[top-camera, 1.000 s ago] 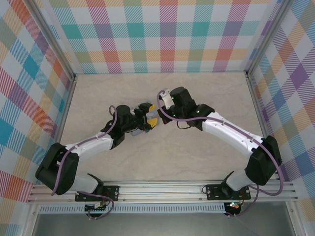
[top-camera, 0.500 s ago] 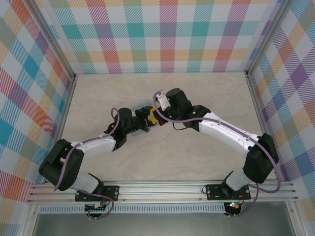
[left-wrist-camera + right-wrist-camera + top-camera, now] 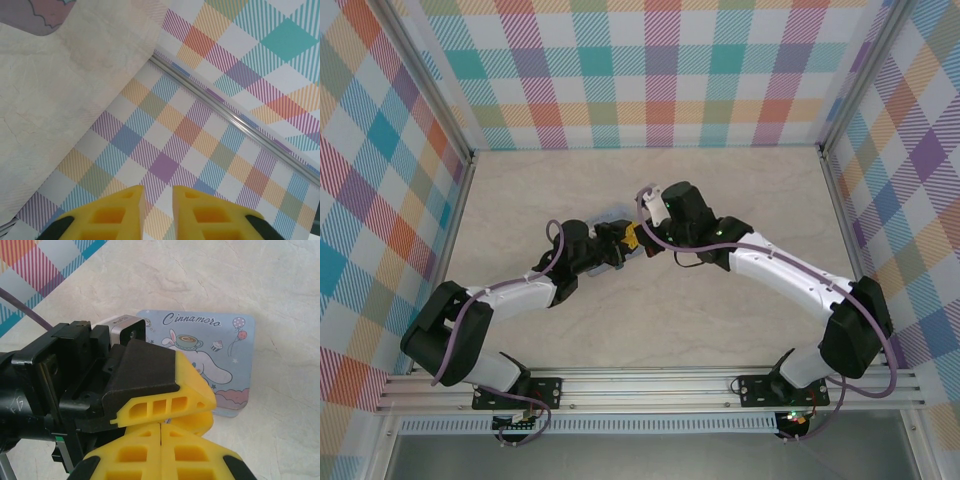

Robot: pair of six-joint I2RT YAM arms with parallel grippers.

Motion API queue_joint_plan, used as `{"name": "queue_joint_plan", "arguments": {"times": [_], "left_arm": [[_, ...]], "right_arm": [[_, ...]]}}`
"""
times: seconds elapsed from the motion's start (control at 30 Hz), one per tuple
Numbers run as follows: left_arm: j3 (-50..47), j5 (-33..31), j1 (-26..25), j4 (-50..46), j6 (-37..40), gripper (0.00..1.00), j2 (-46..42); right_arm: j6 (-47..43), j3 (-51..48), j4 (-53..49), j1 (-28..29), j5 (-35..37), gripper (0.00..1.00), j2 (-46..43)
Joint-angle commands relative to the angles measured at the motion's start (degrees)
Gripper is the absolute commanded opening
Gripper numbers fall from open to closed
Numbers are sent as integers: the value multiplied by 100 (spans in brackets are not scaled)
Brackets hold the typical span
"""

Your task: Unlock the padlock with the key

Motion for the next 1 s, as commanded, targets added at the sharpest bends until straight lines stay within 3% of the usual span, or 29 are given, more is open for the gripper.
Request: {"name": "queue_joint_plan", "arguments": {"times": [0.0,0.37,0.47,0.57,0.63,0.8,0.97], "left_arm": [[-101,-18,-27,399,-664,17,41],[-109,-10,-27,401,-628,5,88],[-38,-59,-27,319,-265,0,77],[200,-246,-27,-164,774,0,-106],[370,-498,-27,-532,1654,0,-338],[1040,-991,-77,-1789,4803,0,-1052],[1191,-975,-181,-1539,6632,0,-1375]], "right_arm": [[84,-78,123,25,-2,0,-179],[257,-300,209,23,46,0,-350],[398,-406,258,-33,-135,0,-467],[554,-551,295,-189,-708,3,-603],[645,-777,440,-330,-1087,15,-811],[1148,-1528,1270,-1027,-2383,42,-1608],[1768,-1983,2483,-1560,-3669,64,-2012]]}}
